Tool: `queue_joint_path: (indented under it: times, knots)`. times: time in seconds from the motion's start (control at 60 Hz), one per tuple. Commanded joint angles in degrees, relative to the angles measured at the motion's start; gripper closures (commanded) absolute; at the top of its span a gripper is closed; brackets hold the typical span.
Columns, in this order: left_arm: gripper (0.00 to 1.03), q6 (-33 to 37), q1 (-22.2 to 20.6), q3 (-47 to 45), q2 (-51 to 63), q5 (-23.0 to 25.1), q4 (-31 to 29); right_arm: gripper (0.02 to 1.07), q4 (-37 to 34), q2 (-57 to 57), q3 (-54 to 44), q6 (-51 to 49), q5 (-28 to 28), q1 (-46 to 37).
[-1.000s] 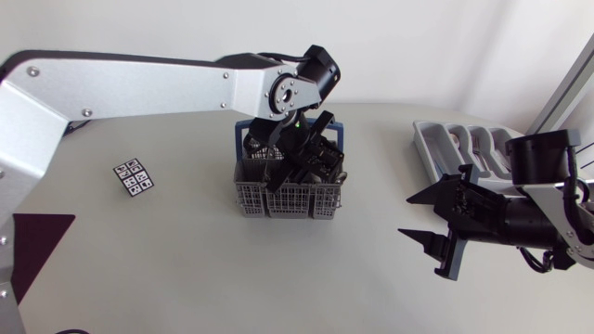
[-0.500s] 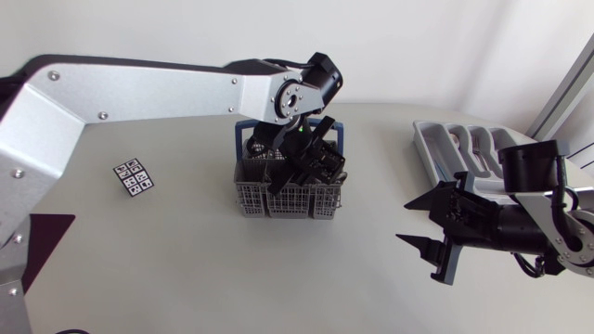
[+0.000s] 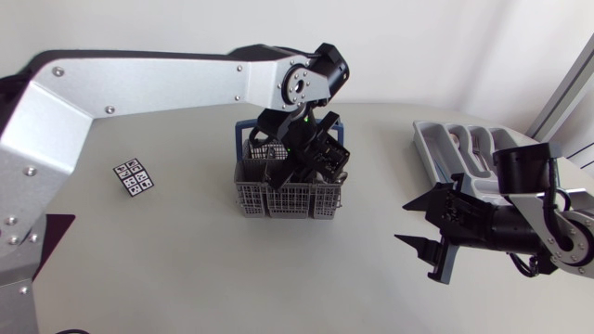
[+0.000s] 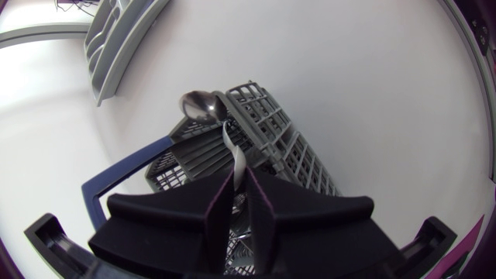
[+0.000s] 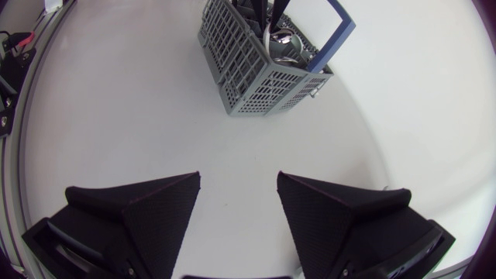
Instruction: Transfer all utensils from the basket to the drawer tray.
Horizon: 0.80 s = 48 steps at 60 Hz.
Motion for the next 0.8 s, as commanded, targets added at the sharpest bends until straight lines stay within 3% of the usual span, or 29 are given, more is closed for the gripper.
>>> queue_joint_path:
  times: [0.0,0.667,0.783]
  knots:
    - [0.93,2.1,-0.1,3.3,1.4,0.1,-1.4,0.34,0.5,0.8,-1.4,0.9,0.1,0.6]
    - [0.92,1.7,-0.5,7.1,0.6,0.2,-9.3,0.34,1.7,1.0,-2.2,2.5,1.5,4.3]
    - [0.70,0.4,-0.5,7.9,1.5,0.3,-9.0,0.34,1.7,0.9,-2.0,3.6,1.6,4.8]
